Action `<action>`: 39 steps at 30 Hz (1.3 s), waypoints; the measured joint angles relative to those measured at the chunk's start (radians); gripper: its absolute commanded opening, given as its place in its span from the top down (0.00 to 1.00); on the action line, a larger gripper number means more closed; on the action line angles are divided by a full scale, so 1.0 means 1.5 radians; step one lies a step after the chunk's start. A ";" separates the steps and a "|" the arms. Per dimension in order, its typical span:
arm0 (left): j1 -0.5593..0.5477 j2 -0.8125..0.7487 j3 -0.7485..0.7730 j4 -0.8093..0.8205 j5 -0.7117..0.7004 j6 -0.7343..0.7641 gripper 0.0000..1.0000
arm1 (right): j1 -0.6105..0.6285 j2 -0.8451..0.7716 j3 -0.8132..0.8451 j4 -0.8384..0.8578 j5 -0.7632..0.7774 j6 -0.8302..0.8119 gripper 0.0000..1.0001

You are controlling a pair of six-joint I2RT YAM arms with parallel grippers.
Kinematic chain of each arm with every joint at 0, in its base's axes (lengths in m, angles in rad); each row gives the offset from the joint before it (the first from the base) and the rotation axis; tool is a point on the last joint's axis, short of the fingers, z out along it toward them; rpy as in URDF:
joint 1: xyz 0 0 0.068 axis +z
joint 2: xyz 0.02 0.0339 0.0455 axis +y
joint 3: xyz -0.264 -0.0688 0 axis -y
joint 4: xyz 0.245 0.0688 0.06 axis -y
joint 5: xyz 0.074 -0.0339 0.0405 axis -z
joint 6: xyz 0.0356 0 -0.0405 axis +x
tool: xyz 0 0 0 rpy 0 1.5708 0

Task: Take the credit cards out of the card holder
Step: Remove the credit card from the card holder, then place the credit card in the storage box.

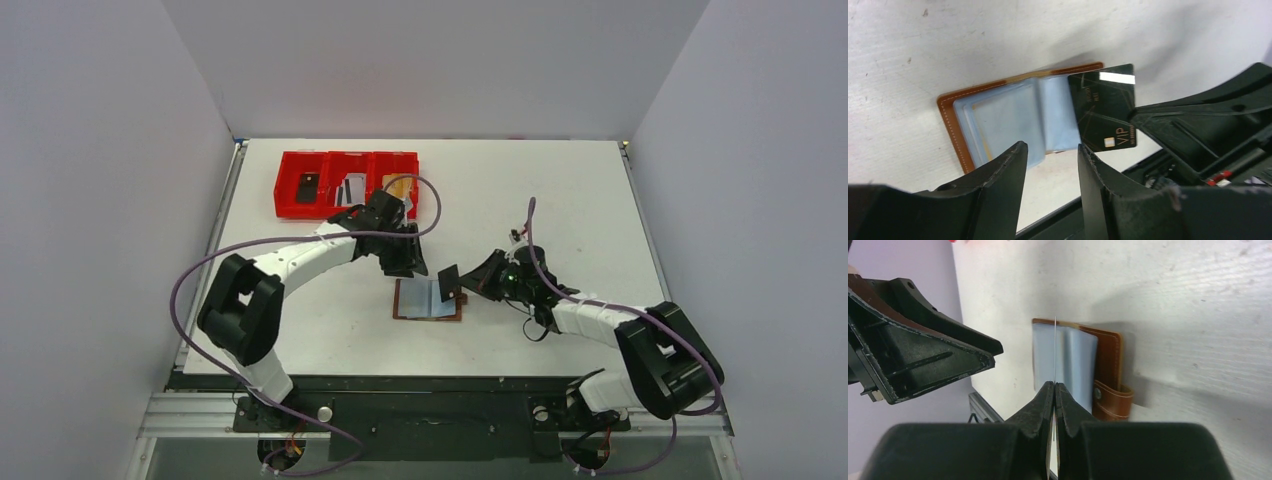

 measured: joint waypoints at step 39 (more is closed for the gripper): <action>0.089 -0.074 -0.129 0.389 0.321 -0.218 1.00 | 0.000 -0.010 0.060 0.110 -0.091 0.172 0.40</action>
